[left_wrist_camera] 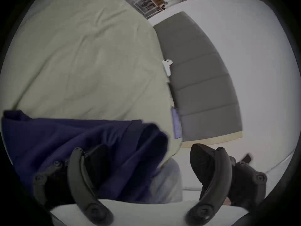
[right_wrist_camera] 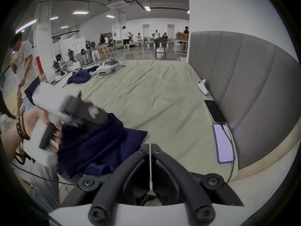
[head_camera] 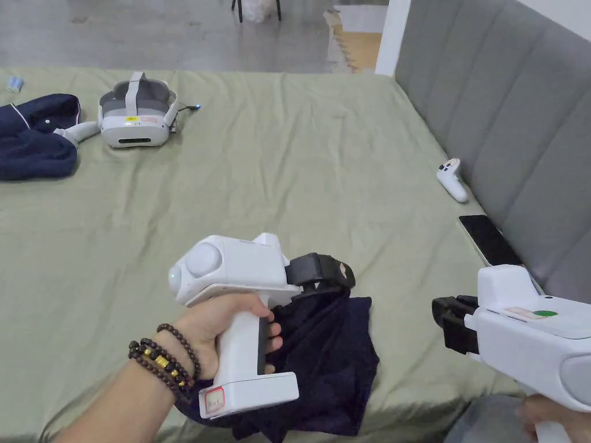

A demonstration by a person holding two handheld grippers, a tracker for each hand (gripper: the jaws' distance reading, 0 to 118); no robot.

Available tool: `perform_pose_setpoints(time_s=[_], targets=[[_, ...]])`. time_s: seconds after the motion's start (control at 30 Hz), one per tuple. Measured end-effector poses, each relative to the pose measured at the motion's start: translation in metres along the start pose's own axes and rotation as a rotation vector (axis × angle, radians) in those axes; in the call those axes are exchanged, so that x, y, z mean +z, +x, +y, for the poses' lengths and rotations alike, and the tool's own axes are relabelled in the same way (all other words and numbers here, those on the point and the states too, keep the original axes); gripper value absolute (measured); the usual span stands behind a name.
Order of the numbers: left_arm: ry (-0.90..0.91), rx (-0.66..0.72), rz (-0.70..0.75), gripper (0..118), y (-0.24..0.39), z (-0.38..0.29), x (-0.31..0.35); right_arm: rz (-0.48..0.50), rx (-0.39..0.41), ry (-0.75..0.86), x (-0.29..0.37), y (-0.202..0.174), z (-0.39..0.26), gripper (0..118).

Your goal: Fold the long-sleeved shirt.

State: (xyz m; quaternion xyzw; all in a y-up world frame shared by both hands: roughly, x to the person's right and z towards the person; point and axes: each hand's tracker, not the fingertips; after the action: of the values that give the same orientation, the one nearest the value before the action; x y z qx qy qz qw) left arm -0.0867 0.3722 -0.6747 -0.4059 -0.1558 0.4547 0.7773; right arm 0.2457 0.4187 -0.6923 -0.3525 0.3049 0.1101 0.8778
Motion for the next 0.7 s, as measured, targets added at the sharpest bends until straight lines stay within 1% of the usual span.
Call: perform_pose_setpoints(time_s=[0.07, 0.1, 0.13, 0.17, 0.2, 0.23, 0.27, 0.3, 0.33, 0.37, 0.4, 0.53, 0.6, 0.67, 0.7], targets=[[0.098, -0.069, -0.090, 102, 0.016, 0.005, 0.047, -0.001, -0.003, -0.001, 0.001, 0.002, -0.001, 0], [0.166, -0.092, -0.112, 102, 0.023, 0.006, 0.068, -0.004, -0.004, 0.000, 0.001, 0.002, -0.002, 0], [0.200, -0.113, -0.114, 97, 0.028, 0.007, 0.089, -0.004, -0.005, 0.002, 0.000, 0.002, -0.002, 0], [0.230, -0.129, -0.096, 72, 0.014, 0.017, 0.112, -0.002, -0.007, 0.004, 0.001, 0.001, -0.002, 0], [0.277, -0.174, -0.057, 28, 0.013, 0.013, 0.131, 0.003, -0.014, 0.009, 0.001, 0.001, -0.002, 0], [0.327, -0.246, -0.001, 6, 0.013, 0.006, 0.143, 0.008, -0.017, 0.012, 0.000, 0.000, -0.002, 0], [0.377, -0.325, 0.122, 4, 0.012, -0.002, 0.149, 0.014, -0.017, 0.013, -0.001, -0.002, -0.002, 0], [0.372, -0.394, 0.229, 4, 0.012, -0.018, 0.153, 0.017, -0.016, 0.012, -0.002, -0.004, -0.002, 0], [0.343, -0.421, 0.363, 4, 0.005, -0.024, 0.151, 0.021, -0.012, 0.011, -0.003, -0.006, -0.002, 0], [0.266, -0.453, 0.416, 4, -0.005, -0.030, 0.145, 0.024, -0.009, 0.010, -0.004, -0.008, -0.002, 0], [0.219, -0.469, 0.435, 4, -0.016, -0.037, 0.138, 0.026, -0.007, 0.009, -0.005, -0.010, -0.002, 0], [0.080, -0.426, 0.446, 4, -0.036, -0.075, 0.092, 0.038, -0.005, 0.003, -0.007, -0.014, -0.003, 0], [0.029, -0.441, 0.377, 4, -0.040, -0.086, 0.070, 0.033, -0.009, -0.003, -0.007, -0.015, -0.005, 0], [-0.001, -0.516, 0.343, 4, -0.025, -0.101, 0.045, 0.026, -0.012, -0.011, -0.008, -0.013, -0.007, 0], [-0.008, -0.550, 0.352, 4, -0.011, -0.107, 0.032, 0.022, -0.016, -0.013, -0.008, -0.012, -0.009, 0]])
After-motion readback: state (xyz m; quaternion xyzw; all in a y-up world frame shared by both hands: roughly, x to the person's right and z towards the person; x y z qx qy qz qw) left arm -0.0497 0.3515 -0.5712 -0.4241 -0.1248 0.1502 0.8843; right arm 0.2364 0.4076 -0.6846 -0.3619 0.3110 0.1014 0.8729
